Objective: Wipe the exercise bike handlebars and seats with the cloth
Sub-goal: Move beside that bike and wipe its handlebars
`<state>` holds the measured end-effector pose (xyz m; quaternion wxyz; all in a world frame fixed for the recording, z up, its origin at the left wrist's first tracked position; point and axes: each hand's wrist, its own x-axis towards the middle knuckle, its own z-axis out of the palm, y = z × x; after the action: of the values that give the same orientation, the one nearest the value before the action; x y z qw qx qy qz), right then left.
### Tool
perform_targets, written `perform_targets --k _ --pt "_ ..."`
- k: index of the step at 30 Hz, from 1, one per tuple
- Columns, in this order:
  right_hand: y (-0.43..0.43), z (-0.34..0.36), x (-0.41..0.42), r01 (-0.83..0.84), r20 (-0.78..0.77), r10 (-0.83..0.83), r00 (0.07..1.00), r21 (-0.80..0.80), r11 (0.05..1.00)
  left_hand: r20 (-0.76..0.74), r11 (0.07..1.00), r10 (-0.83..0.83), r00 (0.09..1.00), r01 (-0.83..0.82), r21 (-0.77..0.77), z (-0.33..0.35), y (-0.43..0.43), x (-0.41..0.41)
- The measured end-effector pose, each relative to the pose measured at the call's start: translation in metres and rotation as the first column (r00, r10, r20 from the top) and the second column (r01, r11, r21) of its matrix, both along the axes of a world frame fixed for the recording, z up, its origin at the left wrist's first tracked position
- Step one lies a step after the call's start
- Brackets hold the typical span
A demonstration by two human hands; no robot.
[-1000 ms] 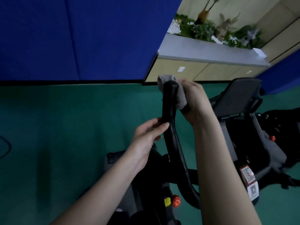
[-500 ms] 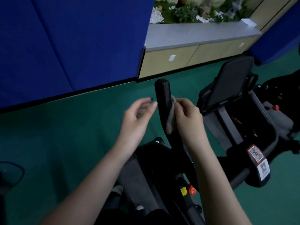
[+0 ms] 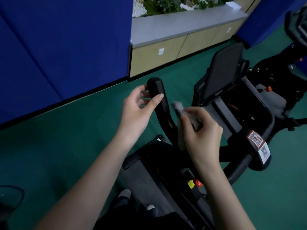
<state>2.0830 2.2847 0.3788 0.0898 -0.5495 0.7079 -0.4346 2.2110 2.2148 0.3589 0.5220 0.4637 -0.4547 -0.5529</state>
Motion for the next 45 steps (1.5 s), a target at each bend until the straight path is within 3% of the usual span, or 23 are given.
perform_targets --k 3,8,9,11,13,16,19,23,25,27,31,36,41,43,45 --pt "-0.003 -0.003 0.021 -0.043 -0.030 0.040 0.999 -0.096 0.994 0.005 1.000 0.002 1.000 -0.001 -0.013 -0.001 -0.002 0.002" --pt "0.029 -0.022 0.022 -0.122 -0.238 0.101 0.966 -0.074 0.990 0.039 0.999 -0.025 0.999 0.025 -0.021 -0.004 -0.002 0.003" --pt "0.034 -0.023 0.018 -0.120 -0.253 0.099 0.962 -0.068 0.990 0.085 0.998 -0.023 0.996 0.028 -0.050 -0.004 -0.001 0.004" --pt "0.040 -0.022 0.011 -0.060 -0.238 0.045 0.970 -0.055 0.997 0.318 0.973 0.066 0.946 0.010 -0.229 -0.005 0.001 0.008" --pt "0.040 -0.019 0.007 0.052 -0.175 -0.056 0.983 -0.027 0.998 0.564 0.858 0.270 0.781 0.071 -0.509 -0.006 0.002 0.015" --pt "0.023 -0.011 0.004 0.102 -0.018 -0.101 0.995 0.075 0.992 0.660 0.605 0.499 0.562 0.320 -0.729 -0.005 -0.001 0.018" --pt "-0.009 -0.003 0.005 0.032 0.076 -0.049 0.996 0.207 0.978 0.693 0.474 0.498 0.521 0.505 -0.721 -0.003 -0.005 0.014" --pt "-0.024 -0.002 -0.006 -0.053 0.108 0.013 0.994 0.380 0.923 0.740 0.428 0.487 0.463 0.613 -0.665 0.001 -0.016 0.009" --pt "-0.017 -0.004 -0.022 -0.106 0.151 0.038 0.988 0.475 0.874 0.755 0.412 0.478 0.449 0.644 -0.644 0.000 -0.019 0.008" --pt "-0.017 -0.004 -0.028 -0.169 0.293 0.015 0.956 0.510 0.843 0.758 0.406 0.485 0.437 0.655 -0.637 -0.001 -0.020 0.006" --pt "-0.035 -0.002 -0.015 -0.273 0.516 0.010 0.856 0.435 0.858 0.745 0.402 0.509 0.431 0.647 -0.648 -0.004 -0.022 0.004" --pt "-0.014 -0.007 -0.027 -0.228 0.352 0.039 0.935 0.514 0.827 0.704 0.375 0.542 0.459 0.618 -0.691 -0.011 -0.025 0.003" --pt "-0.027 -0.004 -0.024 -0.315 0.500 0.021 0.866 0.513 0.798 0.663 0.369 0.565 0.491 0.568 -0.735 -0.016 -0.026 -0.002" --pt "-0.028 -0.005 -0.030 -0.389 0.580 0.015 0.814 0.527 0.755 0.653 0.370 0.567 0.502 0.553 -0.747 -0.017 -0.027 -0.004" --pt "-0.020 -0.004 -0.046 -0.443 0.564 0.049 0.824 0.587 0.678 0.648 0.369 0.572 0.503 0.548 -0.750 -0.019 -0.027 -0.005"
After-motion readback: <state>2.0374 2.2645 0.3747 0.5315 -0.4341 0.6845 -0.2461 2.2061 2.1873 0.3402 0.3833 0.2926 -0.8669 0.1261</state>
